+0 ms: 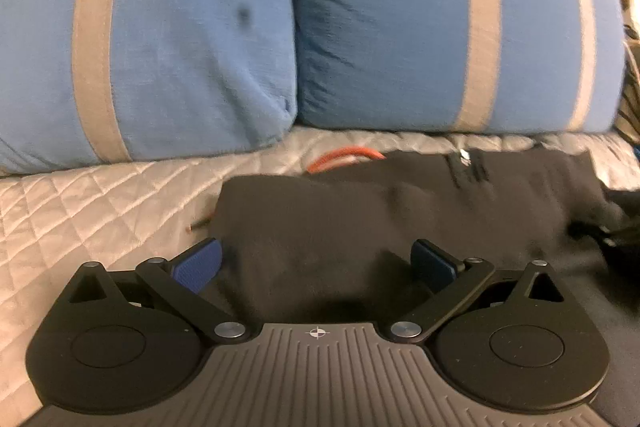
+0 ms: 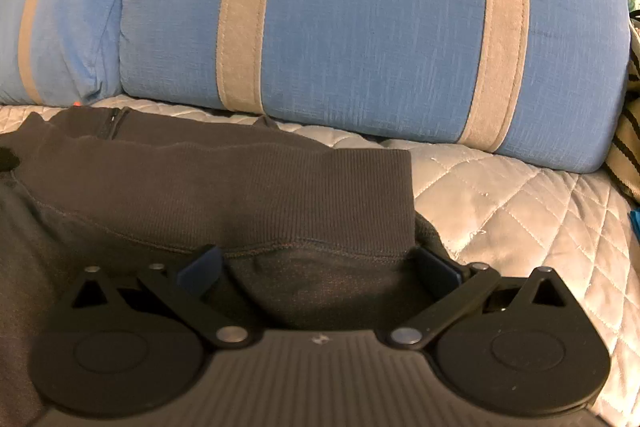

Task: Fold clothes

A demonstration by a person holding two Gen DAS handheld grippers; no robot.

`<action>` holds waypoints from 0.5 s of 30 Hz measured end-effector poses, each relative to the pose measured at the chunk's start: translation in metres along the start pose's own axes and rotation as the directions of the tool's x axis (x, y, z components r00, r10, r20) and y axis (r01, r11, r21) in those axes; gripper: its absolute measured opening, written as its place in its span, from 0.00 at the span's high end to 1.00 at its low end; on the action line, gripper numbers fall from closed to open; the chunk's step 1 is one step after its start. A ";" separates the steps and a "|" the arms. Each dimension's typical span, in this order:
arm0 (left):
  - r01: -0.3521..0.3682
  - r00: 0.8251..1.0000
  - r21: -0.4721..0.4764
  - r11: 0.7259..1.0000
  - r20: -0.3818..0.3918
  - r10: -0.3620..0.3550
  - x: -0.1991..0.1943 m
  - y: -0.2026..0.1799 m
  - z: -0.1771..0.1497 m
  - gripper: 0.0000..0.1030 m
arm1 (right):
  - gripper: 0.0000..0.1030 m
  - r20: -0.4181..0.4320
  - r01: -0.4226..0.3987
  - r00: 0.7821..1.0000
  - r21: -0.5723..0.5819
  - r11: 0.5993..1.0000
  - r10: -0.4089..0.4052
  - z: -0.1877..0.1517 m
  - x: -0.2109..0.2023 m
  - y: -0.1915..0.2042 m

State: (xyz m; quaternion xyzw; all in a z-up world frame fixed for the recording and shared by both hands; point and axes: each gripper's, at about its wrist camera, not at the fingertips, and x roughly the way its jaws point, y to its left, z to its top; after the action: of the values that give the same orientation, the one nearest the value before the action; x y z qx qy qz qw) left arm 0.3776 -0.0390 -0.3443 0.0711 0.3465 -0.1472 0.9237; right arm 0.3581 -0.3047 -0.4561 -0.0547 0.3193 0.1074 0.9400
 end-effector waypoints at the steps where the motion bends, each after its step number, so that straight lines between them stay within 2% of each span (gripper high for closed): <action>1: -0.002 1.000 -0.003 1.000 -0.008 0.002 -0.001 0.000 -0.004 0.00 | 0.01 0.001 0.000 1.000 0.000 1.000 0.000 -0.003 -0.005 -0.003; 4: -0.004 1.000 0.006 1.000 -0.014 0.004 0.001 0.000 -0.022 0.00 | 0.01 0.004 0.002 1.000 -0.001 1.000 -0.002 -0.004 -0.002 0.000; 7: -0.003 0.999 -0.001 1.000 0.038 0.003 0.009 0.001 -0.042 0.00 | 0.01 0.009 0.006 1.000 -0.005 1.000 -0.006 -0.004 -0.003 0.002; 10: -0.029 0.998 0.017 0.999 0.050 0.028 0.011 -0.004 -0.045 0.00 | 0.01 0.011 0.019 1.000 -0.019 1.000 -0.019 -0.003 -0.003 0.005; 15: -0.033 0.997 0.018 0.999 0.065 0.032 0.008 -0.004 -0.046 0.00 | 0.01 -0.005 0.024 1.000 -0.034 0.999 -0.025 0.006 -0.013 0.006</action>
State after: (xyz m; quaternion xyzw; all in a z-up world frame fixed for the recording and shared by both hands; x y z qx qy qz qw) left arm 0.3540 -0.0341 -0.3842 0.0806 0.3138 -0.1377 0.9360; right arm 0.3503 -0.3003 -0.4442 -0.0747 0.3193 0.1011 0.9393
